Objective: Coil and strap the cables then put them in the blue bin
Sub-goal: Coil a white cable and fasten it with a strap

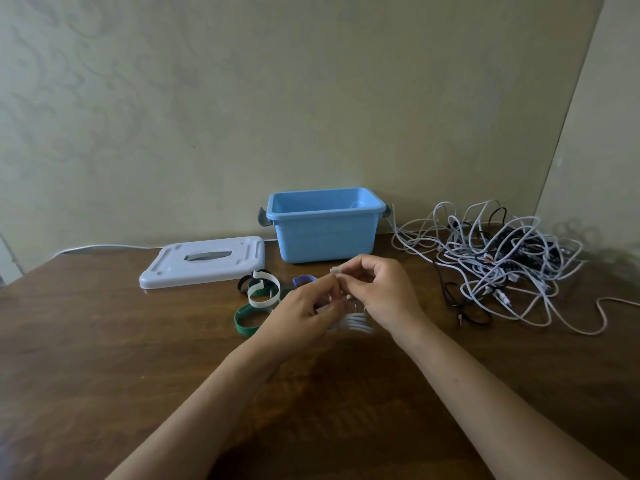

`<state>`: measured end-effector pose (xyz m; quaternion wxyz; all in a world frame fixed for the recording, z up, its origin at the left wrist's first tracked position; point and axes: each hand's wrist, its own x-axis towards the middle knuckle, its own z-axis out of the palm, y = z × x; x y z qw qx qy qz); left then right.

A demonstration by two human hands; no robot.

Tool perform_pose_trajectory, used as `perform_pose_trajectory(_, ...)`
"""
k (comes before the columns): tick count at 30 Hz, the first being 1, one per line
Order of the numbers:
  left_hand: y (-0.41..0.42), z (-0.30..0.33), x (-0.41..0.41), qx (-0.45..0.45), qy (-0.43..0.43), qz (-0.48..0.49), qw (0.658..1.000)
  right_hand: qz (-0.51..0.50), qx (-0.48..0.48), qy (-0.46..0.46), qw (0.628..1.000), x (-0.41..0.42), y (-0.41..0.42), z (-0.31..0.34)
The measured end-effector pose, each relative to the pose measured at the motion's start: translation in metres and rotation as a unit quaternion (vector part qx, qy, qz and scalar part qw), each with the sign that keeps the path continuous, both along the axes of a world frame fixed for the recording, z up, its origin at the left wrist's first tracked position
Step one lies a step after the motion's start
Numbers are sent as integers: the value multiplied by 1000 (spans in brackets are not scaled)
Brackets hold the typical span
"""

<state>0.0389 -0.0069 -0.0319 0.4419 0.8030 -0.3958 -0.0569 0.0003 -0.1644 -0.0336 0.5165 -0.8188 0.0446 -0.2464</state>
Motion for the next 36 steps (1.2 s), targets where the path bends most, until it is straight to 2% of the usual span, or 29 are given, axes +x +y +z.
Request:
perform_pose_trajectory(4,-2,-2,-1,4,5,14,1000,-36,-40,-3,999,1,7,-6)
perform_pose_trajectory(8,-4,-3,-1,23,-27,38,999,-80,-38,-8,996,3,15,-14)
perform_pose_trajectory(14,-4,2,-5,16,-58,13,998,-119,-67,-15,991,-1,16,-11)
perform_pose_trajectory(18,-3,2,-6,25,-50,-4,998,-105,-51,-7,993,1,13,-11)
perform_pose_trajectory(22,-2,3,-7,7,-37,-15,999,-82,12,14,996,1,9,-8)
perform_pose_trajectory(25,0,2,-5,15,-66,-16,998,-62,58,51,995,1,9,-5)
perform_pose_trajectory(30,3,0,0,-25,-12,3,1000,15,156,81,984,1,5,-1)
perform_pose_trajectory(33,5,1,7,-49,4,6,999,37,160,39,986,-2,2,4)
perform_pose_trajectory(36,5,1,11,-61,33,18,997,30,108,-24,993,-6,4,7)
